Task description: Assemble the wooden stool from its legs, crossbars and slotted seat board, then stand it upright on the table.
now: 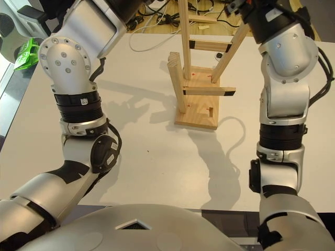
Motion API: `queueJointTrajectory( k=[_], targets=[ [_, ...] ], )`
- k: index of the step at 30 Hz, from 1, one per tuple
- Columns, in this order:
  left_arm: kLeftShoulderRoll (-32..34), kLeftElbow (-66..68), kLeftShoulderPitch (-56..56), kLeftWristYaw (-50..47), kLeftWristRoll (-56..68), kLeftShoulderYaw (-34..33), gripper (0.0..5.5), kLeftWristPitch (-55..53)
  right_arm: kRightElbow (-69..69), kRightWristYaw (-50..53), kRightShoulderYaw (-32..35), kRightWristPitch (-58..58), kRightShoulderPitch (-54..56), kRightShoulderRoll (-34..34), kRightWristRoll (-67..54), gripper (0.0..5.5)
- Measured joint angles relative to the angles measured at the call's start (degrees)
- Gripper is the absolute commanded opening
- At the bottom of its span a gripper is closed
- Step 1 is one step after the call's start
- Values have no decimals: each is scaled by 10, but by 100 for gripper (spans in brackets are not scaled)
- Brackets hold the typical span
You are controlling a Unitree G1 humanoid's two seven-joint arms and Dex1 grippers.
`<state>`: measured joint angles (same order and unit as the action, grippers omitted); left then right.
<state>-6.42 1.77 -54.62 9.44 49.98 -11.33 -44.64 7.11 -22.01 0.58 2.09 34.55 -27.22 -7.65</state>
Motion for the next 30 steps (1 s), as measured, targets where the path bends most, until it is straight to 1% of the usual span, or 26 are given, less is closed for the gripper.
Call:
queueJointTrajectory(
  k=[6, 8, 9, 19, 22, 28, 29, 30],
  targets=[
    [0, 0, 0, -11, -27, 15, 314, 54, 74, -20, -13, 88, -9, 21, -43, 181],
    [0, -1, 0, -11, -27, 16, 284, 62, 85, -23, -15, 105, -20, 21, -45, 181],
    [0, -1, 0, -11, -27, 16, 261, 69, 87, -23, -15, 109, -25, 21, -47, 181],
    [0, -12, 10, -7, -26, 28, 126, 92, 95, -23, -11, 131, -30, 26, -54, 181],
    [0, -15, 16, -3, -25, 30, 112, 91, 99, -25, -11, 138, -33, 27, -56, 181],
    [2, -9, 18, -1, -23, 29, 109, 91, 100, -36, -8, 155, -33, 27, -69, 181],
    [3, -6, 18, -1, -23, 29, 109, 91, 100, -37, -7, 159, -33, 26, -72, 218],
    [4, -3, 18, -1, -23, 28, 108, 91, 100, -40, -7, 165, -33, 25, -73, 227]
  ],
)
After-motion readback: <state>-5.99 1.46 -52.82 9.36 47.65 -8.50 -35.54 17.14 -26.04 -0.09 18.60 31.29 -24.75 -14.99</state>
